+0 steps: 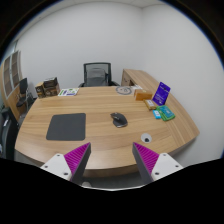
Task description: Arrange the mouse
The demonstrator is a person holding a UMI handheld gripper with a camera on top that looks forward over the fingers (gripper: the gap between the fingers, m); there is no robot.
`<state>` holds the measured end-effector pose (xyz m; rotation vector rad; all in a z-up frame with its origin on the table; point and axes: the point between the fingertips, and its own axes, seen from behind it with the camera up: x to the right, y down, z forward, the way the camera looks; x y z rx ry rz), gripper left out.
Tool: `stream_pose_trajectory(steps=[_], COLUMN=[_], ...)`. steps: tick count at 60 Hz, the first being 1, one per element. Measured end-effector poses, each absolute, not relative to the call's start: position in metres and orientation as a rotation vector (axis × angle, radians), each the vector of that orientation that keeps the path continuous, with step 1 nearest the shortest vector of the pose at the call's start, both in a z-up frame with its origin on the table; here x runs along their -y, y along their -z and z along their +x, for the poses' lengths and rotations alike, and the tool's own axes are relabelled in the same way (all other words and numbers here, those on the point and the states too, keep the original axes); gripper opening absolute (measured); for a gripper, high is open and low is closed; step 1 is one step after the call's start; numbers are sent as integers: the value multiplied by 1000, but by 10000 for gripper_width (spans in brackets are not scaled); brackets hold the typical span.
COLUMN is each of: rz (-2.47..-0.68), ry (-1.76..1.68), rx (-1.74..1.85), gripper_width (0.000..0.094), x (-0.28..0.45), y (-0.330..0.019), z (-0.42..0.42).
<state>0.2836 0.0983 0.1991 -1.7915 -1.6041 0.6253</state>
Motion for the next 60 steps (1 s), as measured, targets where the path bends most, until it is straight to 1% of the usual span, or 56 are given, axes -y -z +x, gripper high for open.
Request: stream_pose_trajectory(steps=[8, 32, 60], rz=[-1787, -1723, -1735], ry=[-643, -653, -603], rx=[1611, 1616, 1639], gripper_width=[860, 861, 859], x=[-100, -140, -189], y=[-190, -145, -61], z=[268, 183, 71])
